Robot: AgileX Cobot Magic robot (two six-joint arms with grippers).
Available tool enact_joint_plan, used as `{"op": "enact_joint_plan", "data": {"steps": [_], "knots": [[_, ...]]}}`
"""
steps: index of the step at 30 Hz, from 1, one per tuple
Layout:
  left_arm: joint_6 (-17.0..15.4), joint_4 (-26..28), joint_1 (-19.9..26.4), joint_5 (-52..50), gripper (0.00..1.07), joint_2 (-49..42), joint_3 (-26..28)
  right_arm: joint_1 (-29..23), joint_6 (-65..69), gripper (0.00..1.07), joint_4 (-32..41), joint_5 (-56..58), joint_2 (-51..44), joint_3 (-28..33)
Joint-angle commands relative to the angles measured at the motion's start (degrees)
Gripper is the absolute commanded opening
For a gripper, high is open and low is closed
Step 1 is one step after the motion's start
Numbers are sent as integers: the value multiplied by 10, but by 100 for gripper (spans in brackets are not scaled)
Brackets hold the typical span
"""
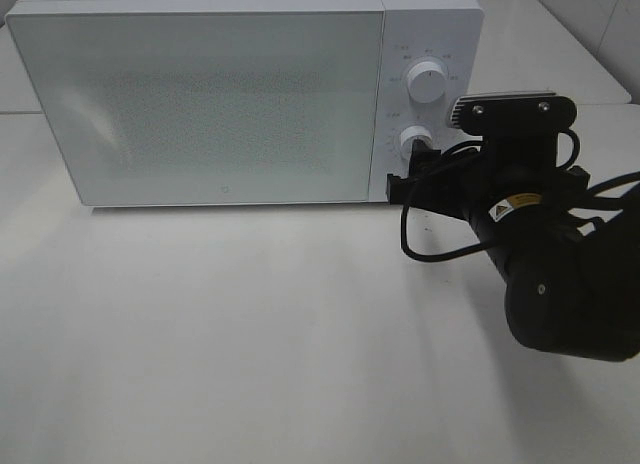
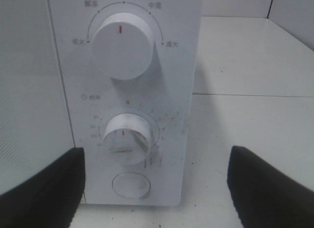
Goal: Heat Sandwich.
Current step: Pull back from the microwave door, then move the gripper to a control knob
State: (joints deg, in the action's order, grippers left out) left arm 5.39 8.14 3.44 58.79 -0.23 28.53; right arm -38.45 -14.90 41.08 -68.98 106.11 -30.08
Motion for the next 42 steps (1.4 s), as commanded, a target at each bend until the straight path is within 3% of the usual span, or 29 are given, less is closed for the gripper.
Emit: {"op": "enact_joint_plan", "data": {"steps": [1,19,31,37,38,39,40,42], "knots": [[-2,-2,-1,2,101,-15,-2,14,-2,76,-21,-23,21,-23],[-2,-2,-1,2,101,-15,-2,48,4,76,-49,28,121,-139],[-2,-2,-1,2,101,-15,-2,51,18,74,-49,36,123,-140],[-2,-2,-1,2,101,-15,-2,51,18,52,-49,35,123,-140],[-2,-2,-1,2,101,-15,-2,51,18,39,-49,35,123,-140],[-2,-2,-1,2,101,-15,-2,51,18,33,-49,35,123,-140],[-2,-2,-1,2,101,-15,-2,51,18,33,-49,35,123,-140],[-2,-2,-1,2,101,-15,-2,51,18,17,-49,35,123,-140]]}}
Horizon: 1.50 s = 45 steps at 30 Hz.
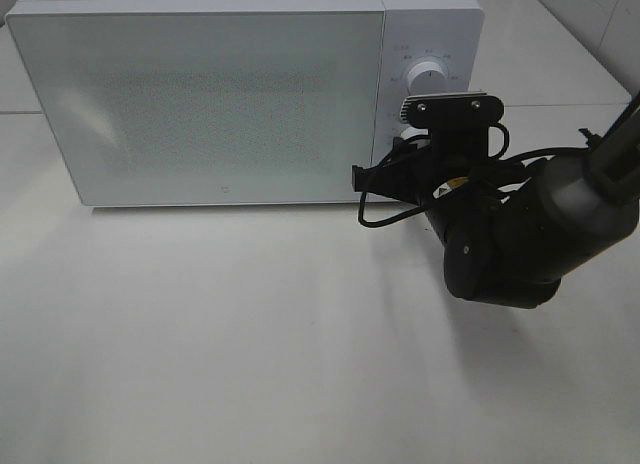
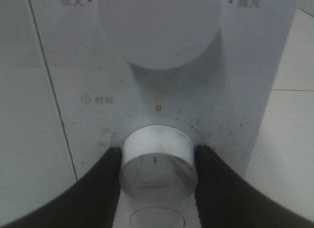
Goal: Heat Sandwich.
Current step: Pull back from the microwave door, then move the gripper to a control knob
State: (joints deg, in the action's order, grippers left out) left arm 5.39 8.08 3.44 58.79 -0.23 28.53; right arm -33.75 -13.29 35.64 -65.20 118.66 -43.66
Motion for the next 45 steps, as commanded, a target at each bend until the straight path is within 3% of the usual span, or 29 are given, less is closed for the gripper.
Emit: {"op": "enact_joint_plan", "data": {"steps": [1,5,20,45], "knots": [[-2,-1,-1,2,101,-15,-2,4,2,15,6,-3,-3,-5],[-2,-1,-1,2,101,-15,-2,4,2,10,6,-3,-3,-5],[-2,-1,-1,2,101,-15,-2,3,51,14,6,-7,-3,-5],[-2,-1,-1,2,101,-15,-2,3,504,15,6,-37,-3,-5]]}}
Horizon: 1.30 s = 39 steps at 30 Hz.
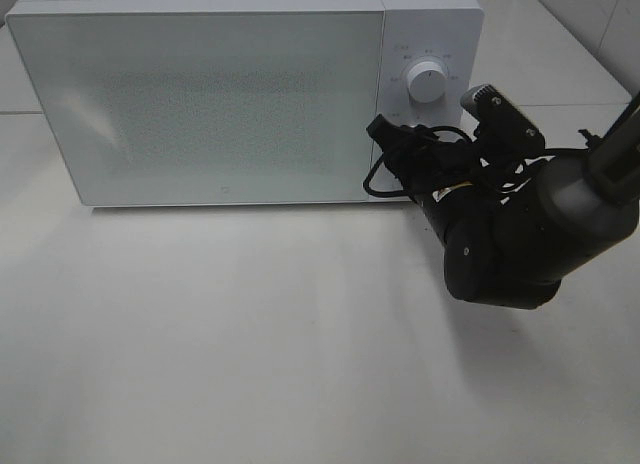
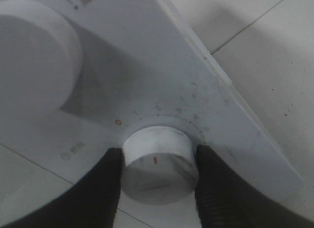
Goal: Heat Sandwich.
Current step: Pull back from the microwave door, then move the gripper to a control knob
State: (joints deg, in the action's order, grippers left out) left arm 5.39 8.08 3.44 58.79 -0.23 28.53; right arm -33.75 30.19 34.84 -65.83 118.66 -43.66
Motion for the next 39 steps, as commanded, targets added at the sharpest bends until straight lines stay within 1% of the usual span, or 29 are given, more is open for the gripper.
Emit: {"op": "enact_joint_plan", "data": {"steps": [1,3,4,7,10,12,14,20,22,28,31,39], "knots": [[-2,-1,-1,2,101,-15,-2,3,91,15,14,-32,-3,-5],[-2,-1,-1,2,101,-15,-2,3,152,15,15,-40,-3,-5],[-2,-1,-1,2,101,-15,-2,3,152,15,15,-40,-3,-5],[-2,-1,-1,2,101,-15,-2,5,223,15,15,-53,-3,-5],[-2,-1,-1,2,101,-15,-2,5,253,16,15,-60,-3,-5],[-2,-1,-1,2,101,-15,-2,5,315,16,17,-62,-3,-5],[-2,-1,-1,2,101,-15,-2,5,332,16,18,-64,-3,-5],[-2,-1,-1,2,101,-15,-2,5,460,16,20,-72,-3,-5],[-2,-1,-1,2,101,-15,-2,5,477,16,21,-72,-3,-5],[-2,-1,-1,2,101,-15,-2,5,590,16,34,-72,-3,-5],[-2,-1,-1,2,101,-15,-2,5,614,16,34,-71,-3,-5],[-2,-1,-1,2,101,-15,-2,5,612,17,32,-69,-3,-5]]}}
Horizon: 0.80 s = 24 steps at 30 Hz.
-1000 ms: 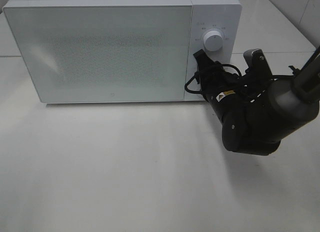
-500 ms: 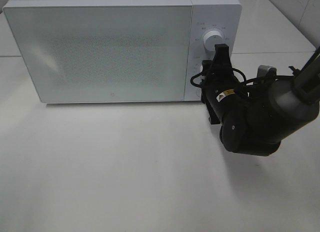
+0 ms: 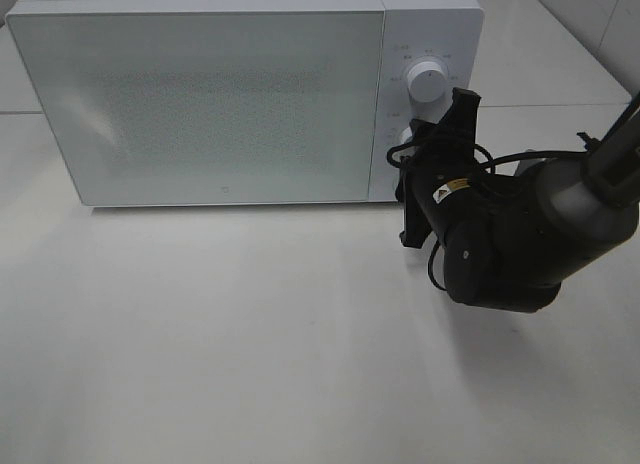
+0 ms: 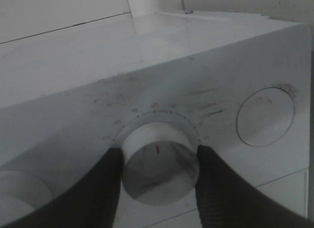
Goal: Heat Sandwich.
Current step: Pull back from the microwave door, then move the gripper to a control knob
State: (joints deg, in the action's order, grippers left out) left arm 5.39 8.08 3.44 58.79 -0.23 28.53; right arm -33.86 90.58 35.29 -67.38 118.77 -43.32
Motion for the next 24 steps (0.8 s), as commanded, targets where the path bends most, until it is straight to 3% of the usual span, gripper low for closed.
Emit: {"op": "enact_joint_plan", "data": {"steps": [1,16,21,24], "knots": [[-2,-1,-1,2,101,-15,-2,6,8,18,26,-54,-4,-8],[-2,-1,-1,2,101,-15,-2,6,-22,22,8,-53,-4,-8],[-2,-1,-1,2,101,-15,-2,6,-22,30,9,-53,-4,-8],[-2,-1,-1,2,101,-15,-2,6,-27,45,9,-53,-4,-8]]}}
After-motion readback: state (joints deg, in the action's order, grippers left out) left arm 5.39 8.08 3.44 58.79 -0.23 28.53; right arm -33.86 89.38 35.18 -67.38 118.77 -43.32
